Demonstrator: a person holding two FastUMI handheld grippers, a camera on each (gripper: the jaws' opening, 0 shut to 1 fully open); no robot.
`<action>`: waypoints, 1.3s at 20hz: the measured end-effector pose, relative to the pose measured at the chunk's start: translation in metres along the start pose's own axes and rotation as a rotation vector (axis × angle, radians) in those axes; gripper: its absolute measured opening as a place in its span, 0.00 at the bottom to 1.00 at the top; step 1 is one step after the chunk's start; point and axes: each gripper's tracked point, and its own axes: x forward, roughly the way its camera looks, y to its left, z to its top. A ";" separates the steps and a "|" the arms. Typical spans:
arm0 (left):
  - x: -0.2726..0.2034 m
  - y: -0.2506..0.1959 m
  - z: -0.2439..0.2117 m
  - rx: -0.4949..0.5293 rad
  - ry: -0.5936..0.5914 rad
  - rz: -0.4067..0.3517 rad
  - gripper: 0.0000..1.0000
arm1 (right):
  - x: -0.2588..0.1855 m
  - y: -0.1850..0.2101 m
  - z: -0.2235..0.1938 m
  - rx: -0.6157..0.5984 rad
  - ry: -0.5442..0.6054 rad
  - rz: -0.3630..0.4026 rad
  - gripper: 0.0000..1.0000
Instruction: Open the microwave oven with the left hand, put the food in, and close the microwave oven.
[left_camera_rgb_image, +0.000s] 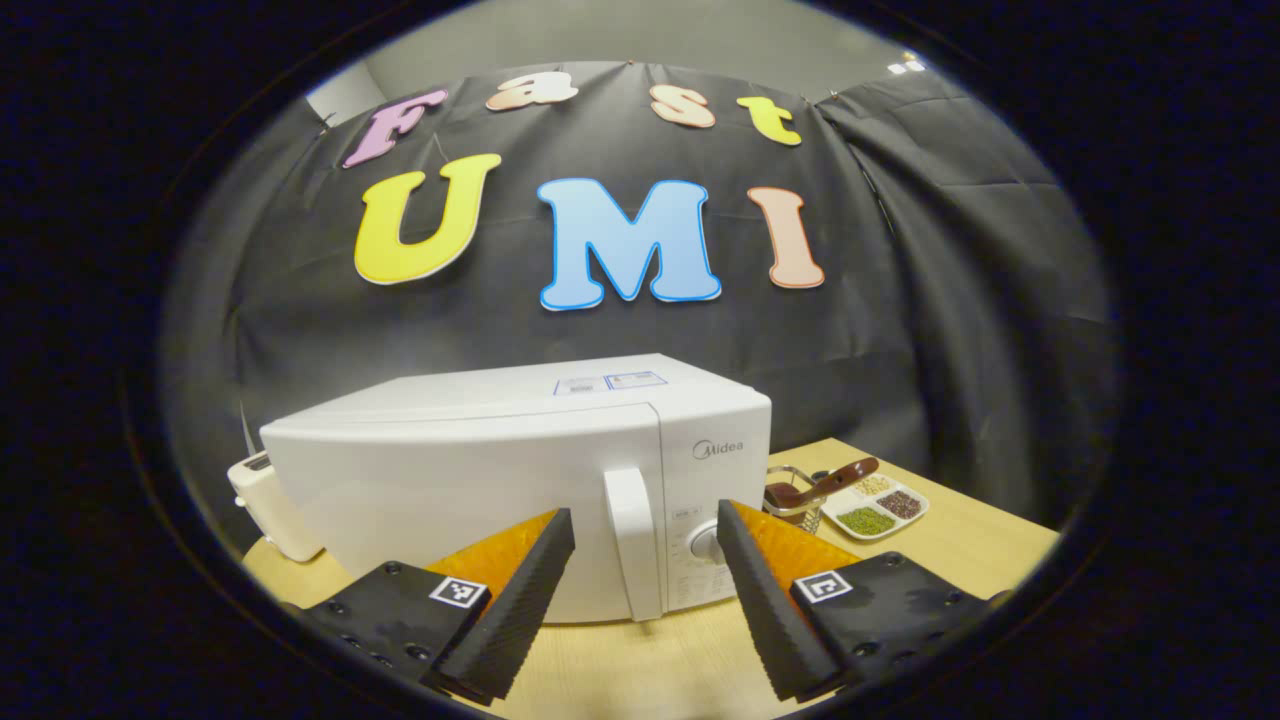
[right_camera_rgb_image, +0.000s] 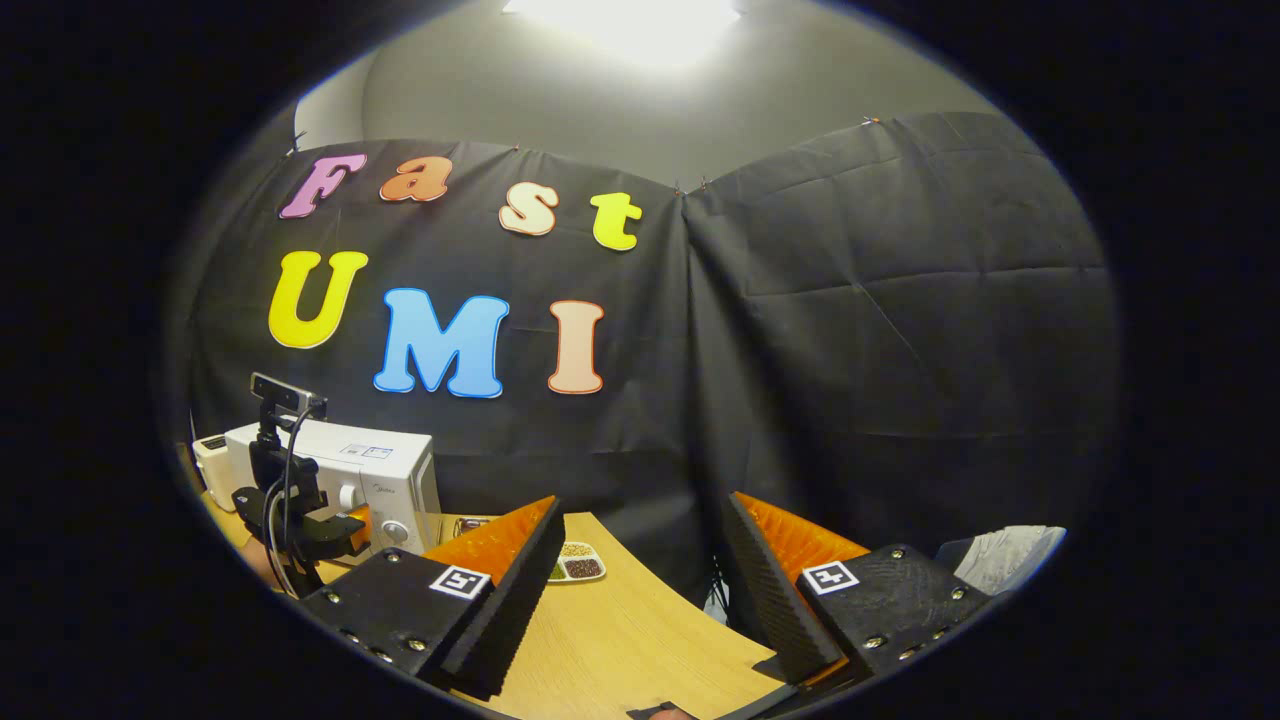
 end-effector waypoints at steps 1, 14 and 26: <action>0.005 -0.001 -0.001 0.007 0.007 0.000 0.91 | 0.000 -0.002 -0.002 -0.007 0.004 -0.005 0.98; 0.015 0.006 -0.006 0.032 0.050 0.042 0.28 | -0.007 -0.014 0.003 -0.045 0.004 0.023 0.98; 0.012 0.008 -0.005 -0.033 0.092 0.045 0.12 | -0.017 -0.028 0.004 -0.058 -0.011 0.058 0.98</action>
